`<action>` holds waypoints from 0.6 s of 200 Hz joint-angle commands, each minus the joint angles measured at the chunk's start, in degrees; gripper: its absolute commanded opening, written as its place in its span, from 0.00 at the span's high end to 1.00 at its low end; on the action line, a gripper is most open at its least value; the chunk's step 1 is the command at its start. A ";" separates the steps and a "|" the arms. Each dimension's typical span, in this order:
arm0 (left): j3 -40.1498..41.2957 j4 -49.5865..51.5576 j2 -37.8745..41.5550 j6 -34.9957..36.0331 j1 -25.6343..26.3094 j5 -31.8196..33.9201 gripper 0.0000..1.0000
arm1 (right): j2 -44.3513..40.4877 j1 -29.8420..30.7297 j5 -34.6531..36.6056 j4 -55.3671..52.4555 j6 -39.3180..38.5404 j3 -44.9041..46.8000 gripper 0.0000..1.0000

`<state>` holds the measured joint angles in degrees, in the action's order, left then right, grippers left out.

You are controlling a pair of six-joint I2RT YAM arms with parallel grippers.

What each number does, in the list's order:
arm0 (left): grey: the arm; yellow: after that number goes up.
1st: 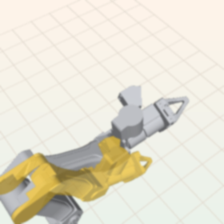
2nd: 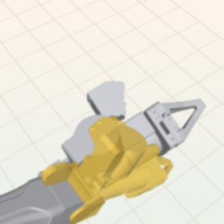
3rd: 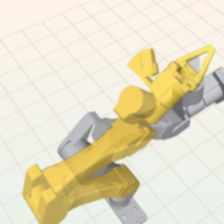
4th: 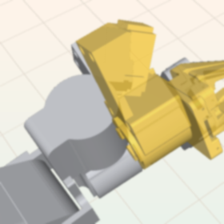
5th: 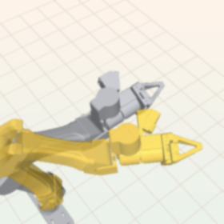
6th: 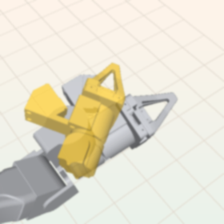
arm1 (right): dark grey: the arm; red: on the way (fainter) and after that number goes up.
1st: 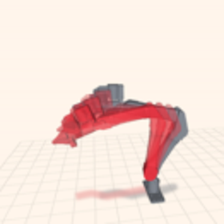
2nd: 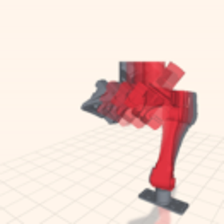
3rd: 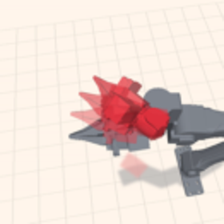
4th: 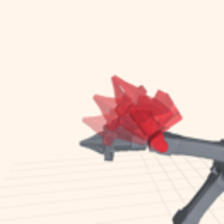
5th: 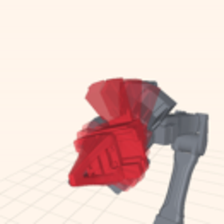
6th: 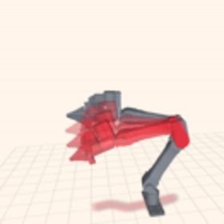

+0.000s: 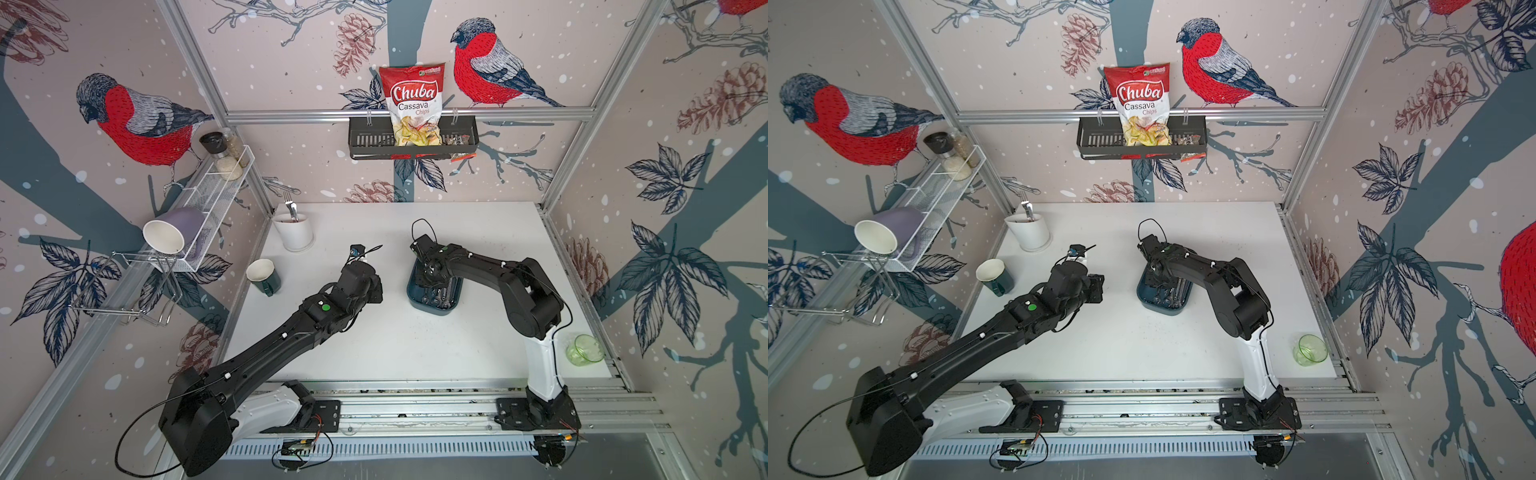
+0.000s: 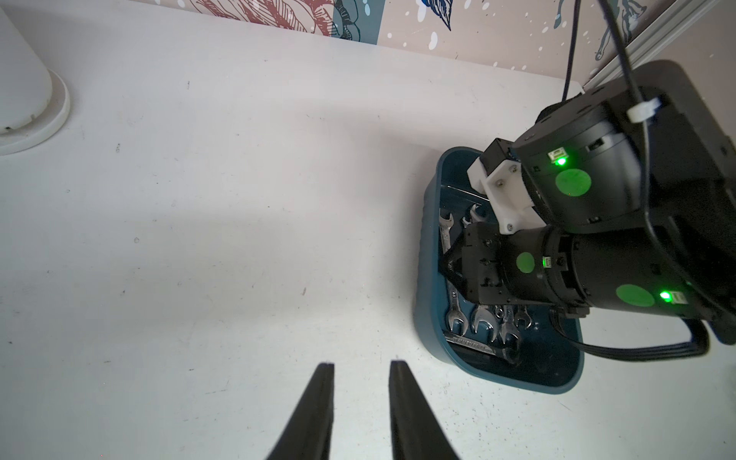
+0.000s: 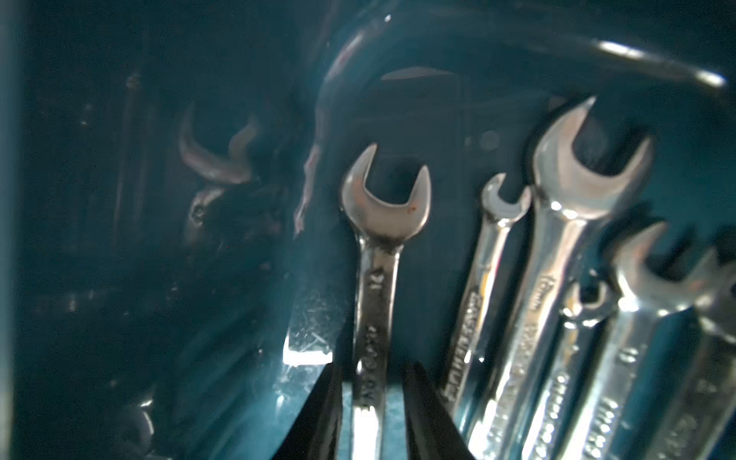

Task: Take out the wrench from the storage box
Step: Pick up the wrench from the storage box.

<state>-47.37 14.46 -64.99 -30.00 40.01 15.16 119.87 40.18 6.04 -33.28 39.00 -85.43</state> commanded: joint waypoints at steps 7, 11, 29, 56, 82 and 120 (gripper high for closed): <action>0.18 -0.57 0.13 0.12 -0.11 0.95 0.71 | 0.96 0.50 -0.54 -0.75 1.51 0.97 0.68; 0.14 -0.55 0.18 0.16 -0.11 0.95 0.71 | 1.17 0.56 -0.59 -0.78 1.44 0.97 0.69; 0.05 -0.49 0.32 0.14 -0.11 1.01 0.71 | 2.73 0.73 -0.25 -2.09 1.34 0.00 0.72; -0.03 -0.22 0.88 0.37 -0.11 1.39 0.71 | 3.83 0.94 0.15 -3.30 0.81 -0.96 0.90; -0.05 -0.12 1.25 0.43 -0.08 1.67 0.71 | 3.09 0.75 1.24 -3.89 0.39 -1.28 0.93; -0.37 0.26 1.27 0.60 -0.11 1.98 0.71 | 1.39 0.50 1.80 -4.52 -0.88 -2.45 1.00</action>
<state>-47.29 14.50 -63.94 -29.95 40.01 16.23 121.58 40.84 8.47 -32.64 40.10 -87.59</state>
